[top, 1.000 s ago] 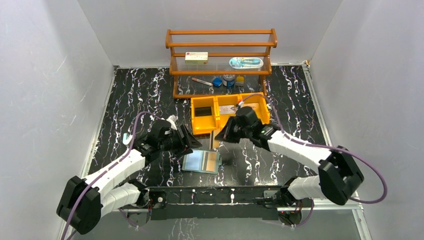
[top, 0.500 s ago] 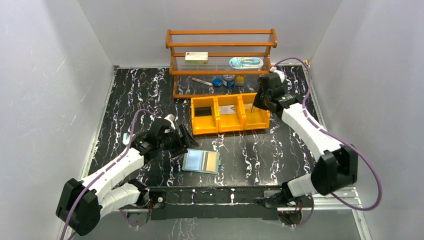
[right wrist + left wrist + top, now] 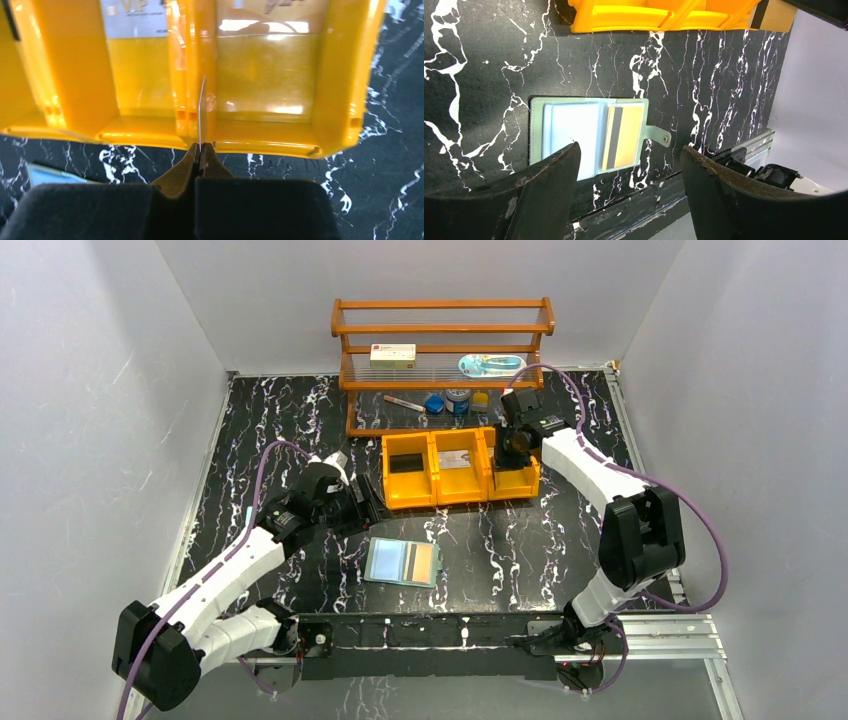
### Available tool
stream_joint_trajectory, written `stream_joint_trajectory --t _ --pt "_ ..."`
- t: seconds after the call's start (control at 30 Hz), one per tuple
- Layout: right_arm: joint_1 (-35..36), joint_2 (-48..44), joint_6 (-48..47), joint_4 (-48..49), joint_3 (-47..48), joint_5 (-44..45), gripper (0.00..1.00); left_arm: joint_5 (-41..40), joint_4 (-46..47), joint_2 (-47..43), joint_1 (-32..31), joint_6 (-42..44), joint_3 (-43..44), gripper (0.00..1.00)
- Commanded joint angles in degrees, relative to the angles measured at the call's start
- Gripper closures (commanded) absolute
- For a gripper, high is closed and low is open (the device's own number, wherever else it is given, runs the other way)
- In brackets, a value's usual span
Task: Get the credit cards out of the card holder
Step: Place the credit card in the storage box.
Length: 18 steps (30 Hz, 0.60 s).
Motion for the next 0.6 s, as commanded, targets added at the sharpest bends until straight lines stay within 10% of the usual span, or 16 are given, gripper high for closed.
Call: stream_joint_trajectory --t 0.0,0.23,0.57 --pt "-0.1 0.2 -4.2 3.4 1.4 -11.3 1.0 -0.1 -2.3 -0.6 0.2 1.1 1.1 0.28" --pt "0.9 0.7 -6.8 3.6 1.8 -17.1 1.0 -0.2 -2.2 -0.7 0.2 1.0 0.4 0.28" --pt "1.4 -3.3 -14.7 9.9 -0.1 0.7 1.0 -0.4 -2.5 -0.4 0.2 1.8 0.5 0.28"
